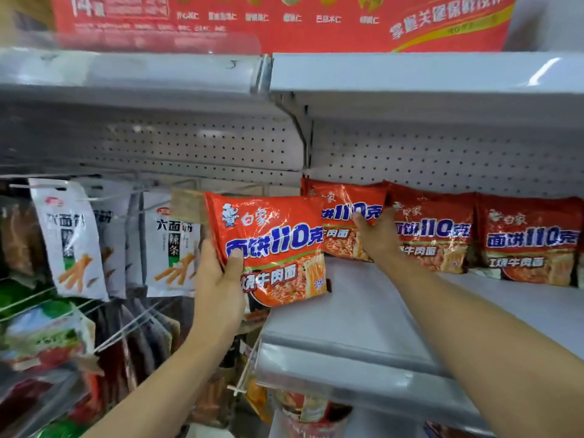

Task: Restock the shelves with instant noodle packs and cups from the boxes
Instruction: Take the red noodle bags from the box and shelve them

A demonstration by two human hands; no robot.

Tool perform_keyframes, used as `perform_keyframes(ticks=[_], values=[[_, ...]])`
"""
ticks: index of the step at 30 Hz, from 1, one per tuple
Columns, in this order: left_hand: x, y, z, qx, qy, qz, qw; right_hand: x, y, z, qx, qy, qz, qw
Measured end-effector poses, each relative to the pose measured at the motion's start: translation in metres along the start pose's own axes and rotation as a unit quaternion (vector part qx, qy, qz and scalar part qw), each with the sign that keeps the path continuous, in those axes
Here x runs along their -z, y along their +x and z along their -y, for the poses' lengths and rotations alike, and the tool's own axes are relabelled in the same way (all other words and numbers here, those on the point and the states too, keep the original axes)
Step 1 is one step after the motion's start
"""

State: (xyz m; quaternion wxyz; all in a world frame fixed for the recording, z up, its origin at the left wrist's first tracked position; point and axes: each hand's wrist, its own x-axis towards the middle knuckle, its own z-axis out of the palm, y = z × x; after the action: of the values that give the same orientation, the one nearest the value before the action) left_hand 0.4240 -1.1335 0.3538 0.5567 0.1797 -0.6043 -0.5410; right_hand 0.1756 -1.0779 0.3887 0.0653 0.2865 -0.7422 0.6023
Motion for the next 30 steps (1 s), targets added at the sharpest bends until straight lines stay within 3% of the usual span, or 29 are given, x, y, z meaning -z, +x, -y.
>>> perform_keyframes(ticks=[18, 25, 30], values=[[-0.01, 0.004, 0.008, 0.026, -0.041, 0.049, 0.998, -0.021, 0.024, -0.018, -0.04, -0.103, 0.037, 0.993], [-0.026, 0.019, 0.015, 0.047, -0.043, 0.055, 0.996, -0.003, 0.018, -0.007, -0.036, -0.221, 0.086, 0.971], [-0.042, 0.035, 0.027, 0.072, -0.038, 0.056, 0.995, 0.024, 0.016, 0.007, 0.074, -0.265, 0.093, 0.957]])
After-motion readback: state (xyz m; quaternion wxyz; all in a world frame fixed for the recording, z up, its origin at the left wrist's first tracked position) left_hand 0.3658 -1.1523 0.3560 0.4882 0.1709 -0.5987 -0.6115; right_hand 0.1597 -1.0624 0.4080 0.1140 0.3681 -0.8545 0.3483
